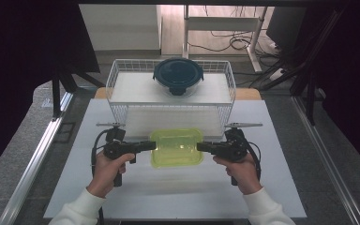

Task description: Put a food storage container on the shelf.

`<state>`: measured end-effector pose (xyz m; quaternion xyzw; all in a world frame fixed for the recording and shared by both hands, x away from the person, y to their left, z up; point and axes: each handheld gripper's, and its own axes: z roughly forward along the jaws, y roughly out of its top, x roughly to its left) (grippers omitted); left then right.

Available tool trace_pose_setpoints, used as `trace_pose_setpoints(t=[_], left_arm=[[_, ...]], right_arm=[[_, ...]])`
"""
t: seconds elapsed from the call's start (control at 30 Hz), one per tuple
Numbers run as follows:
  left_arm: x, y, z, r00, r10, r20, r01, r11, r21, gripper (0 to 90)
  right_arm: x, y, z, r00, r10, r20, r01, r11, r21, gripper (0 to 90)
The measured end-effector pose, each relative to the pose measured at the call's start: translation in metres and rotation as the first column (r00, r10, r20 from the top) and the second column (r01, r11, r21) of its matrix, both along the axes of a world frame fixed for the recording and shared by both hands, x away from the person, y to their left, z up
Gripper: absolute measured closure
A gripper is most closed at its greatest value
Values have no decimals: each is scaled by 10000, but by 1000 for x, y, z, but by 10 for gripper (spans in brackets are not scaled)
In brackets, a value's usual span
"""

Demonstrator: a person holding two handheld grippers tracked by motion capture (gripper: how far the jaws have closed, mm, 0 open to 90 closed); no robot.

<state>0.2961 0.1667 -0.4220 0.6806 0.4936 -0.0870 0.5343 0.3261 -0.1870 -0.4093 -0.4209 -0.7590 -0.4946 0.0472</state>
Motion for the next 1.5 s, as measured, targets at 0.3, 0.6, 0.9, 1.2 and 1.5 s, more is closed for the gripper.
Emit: trace_pose_setpoints(t=[0.3, 0.6, 0.9, 1.2, 1.5], left_arm=[[3, 3, 21, 9992, 38, 410, -38, 10000, 12, 785], [5, 7, 47, 9957, 43, 931, -50, 10000, 67, 784], [11, 13, 74, 9917, 90, 1285, -108, 9998, 136, 785], [27, 17, 104, 9859, 29, 1674, -54, 9999, 144, 788], [57, 19, 138, 9819, -138, 1886, 146, 9999, -30, 786]], right_arm=[[2, 3, 20, 9990, 14, 437, -16, 10000, 33, 777], [4, 7, 45, 9959, 32, 909, -46, 9999, 146, 778], [9, 13, 71, 9917, 2, 1287, -20, 9999, 137, 778], [20, 18, 103, 9837, -101, 1794, 79, 9999, 127, 778], [43, 17, 138, 9785, -224, 2050, 164, 9994, 306, 779]])
